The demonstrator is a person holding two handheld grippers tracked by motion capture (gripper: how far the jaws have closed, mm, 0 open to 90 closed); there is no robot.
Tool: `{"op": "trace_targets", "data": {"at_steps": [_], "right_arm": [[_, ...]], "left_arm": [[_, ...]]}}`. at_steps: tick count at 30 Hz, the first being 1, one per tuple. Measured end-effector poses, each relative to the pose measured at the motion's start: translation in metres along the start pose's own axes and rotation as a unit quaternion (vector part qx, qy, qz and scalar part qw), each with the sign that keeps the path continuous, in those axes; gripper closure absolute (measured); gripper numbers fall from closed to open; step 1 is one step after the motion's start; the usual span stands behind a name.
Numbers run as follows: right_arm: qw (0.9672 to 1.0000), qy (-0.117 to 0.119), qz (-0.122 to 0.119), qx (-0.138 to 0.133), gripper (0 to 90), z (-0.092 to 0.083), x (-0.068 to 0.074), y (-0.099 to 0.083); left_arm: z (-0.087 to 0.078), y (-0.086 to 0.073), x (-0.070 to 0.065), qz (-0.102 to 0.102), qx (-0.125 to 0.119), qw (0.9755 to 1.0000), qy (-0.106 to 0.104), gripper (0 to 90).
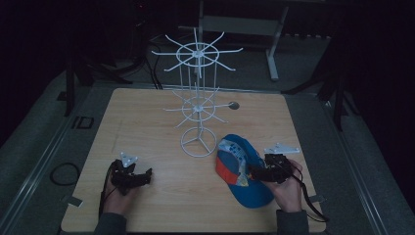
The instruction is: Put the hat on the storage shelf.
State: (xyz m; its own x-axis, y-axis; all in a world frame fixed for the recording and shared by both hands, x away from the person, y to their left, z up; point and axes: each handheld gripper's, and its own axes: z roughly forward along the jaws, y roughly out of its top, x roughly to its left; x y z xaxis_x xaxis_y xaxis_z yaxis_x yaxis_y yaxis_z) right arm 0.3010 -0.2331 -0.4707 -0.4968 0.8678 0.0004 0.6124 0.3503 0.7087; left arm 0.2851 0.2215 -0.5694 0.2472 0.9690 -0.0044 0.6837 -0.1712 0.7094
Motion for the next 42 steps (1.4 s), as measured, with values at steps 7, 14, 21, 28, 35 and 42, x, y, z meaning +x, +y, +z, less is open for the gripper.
{"op": "trace_targets", "data": {"at_steps": [7,14,21,28,35,42], "right_arm": [[0.9994,0.016,-0.029,0.008,15.5,0.010,0.004,0.010],[0.9989,0.024,-0.038,0.011,14.5,0.017,0.002,0.022],[0.9986,0.028,-0.036,0.028,14.7,0.032,-0.005,0.031],[0.9975,0.027,-0.042,0.050,14.8,0.049,-0.007,0.036],[0.9956,0.031,-0.043,0.077,15.3,0.068,-0.009,0.040],[0.9913,0.040,-0.048,0.116,21.9,0.084,-0.010,0.039]], "left_arm": [[0.000,0.000,0.000,-0.001,0.000,1.0000,0.001,14.6],[0.000,0.000,0.000,-0.001,0.000,1.0000,0.001,14.6],[0.000,0.000,-0.001,-0.003,-0.002,1.0000,0.001,14.6],[0.000,0.000,0.000,-0.002,-0.001,1.0000,0.001,14.6],[0.000,0.000,0.000,-0.002,-0.001,1.0000,0.001,14.6],[0.000,0.000,0.000,-0.002,0.000,1.0000,0.001,14.6]]}}
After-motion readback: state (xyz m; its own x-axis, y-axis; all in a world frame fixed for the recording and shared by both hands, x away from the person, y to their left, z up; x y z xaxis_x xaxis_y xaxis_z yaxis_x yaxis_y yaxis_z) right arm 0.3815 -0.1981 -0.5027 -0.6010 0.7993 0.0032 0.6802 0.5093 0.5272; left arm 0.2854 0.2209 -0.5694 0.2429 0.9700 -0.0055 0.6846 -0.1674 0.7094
